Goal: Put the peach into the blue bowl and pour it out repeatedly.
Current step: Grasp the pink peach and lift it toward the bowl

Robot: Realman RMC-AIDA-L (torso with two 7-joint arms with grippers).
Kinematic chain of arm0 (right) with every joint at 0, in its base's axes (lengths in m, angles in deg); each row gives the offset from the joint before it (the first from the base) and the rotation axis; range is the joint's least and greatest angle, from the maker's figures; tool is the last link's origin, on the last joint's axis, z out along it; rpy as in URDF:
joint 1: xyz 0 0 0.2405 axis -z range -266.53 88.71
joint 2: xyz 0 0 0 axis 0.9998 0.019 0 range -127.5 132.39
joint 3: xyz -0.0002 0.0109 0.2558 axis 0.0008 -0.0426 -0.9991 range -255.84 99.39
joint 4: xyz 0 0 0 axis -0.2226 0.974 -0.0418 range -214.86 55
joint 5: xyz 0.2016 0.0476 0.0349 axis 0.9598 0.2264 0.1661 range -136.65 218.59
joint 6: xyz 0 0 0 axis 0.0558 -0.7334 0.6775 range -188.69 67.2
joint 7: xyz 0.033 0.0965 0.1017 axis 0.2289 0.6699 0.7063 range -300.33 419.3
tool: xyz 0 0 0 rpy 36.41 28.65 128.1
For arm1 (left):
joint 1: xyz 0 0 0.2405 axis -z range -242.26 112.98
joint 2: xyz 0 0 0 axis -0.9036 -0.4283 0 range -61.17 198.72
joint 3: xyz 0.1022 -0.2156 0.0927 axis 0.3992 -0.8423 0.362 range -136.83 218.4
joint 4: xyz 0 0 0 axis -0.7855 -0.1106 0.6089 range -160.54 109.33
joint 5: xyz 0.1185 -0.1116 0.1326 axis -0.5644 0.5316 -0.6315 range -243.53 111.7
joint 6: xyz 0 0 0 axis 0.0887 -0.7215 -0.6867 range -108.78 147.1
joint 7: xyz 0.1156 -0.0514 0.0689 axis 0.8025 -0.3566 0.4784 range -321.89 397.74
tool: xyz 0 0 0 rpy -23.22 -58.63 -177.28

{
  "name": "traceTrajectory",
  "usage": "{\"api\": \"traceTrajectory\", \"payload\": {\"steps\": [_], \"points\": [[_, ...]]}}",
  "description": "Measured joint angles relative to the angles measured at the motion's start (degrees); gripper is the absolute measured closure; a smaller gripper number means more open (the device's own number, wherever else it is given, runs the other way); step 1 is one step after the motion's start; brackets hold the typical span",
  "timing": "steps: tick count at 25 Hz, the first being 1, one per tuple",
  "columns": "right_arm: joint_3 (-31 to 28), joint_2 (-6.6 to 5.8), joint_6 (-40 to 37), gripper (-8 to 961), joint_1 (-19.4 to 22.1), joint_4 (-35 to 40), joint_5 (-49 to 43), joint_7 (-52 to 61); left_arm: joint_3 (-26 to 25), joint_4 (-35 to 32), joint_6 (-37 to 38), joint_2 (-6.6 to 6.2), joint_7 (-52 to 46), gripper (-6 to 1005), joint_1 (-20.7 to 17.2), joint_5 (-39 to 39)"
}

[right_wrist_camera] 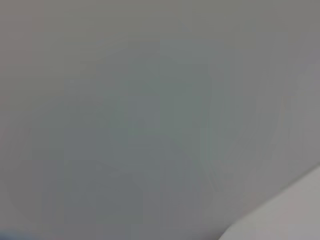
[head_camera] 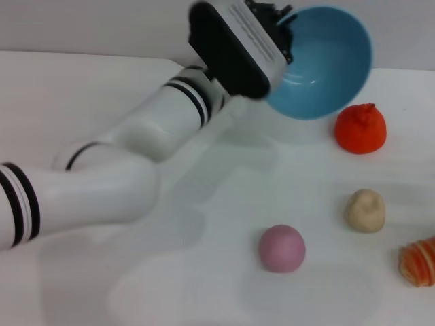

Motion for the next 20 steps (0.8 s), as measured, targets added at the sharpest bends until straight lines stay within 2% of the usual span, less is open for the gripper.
{"api": "traceTrajectory", "payload": {"steps": [4,8,13,17,20], "points": [[6.91,0.11,-5.26,252,-3.29,14.81,-17.96,22.98,-8.40,0.48,12.29,-0.17,-5.27,999,1.54,2.80],[12.08,0.22,-11.82,252,-7.77,21.95,-28.02,34.21,-16.99,3.84,28.16,-0.32,-11.02,999,4.85,3.95],[23.12,0.23,-13.51,252,-13.32,22.07,-31.78,39.92,-17.82,4.52,29.63,-0.11,-11.82,999,4.19,4.36],[34.45,0.31,-6.86,253,-18.28,16.77,-32.91,44.88,-17.55,4.07,28.65,0.09,-11.83,999,3.01,4.52],[40.81,0.50,-1.30,253,-21.10,12.50,-33.66,46.09,-17.25,4.26,28.65,0.14,-11.84,1000,2.92,4.73]]}}
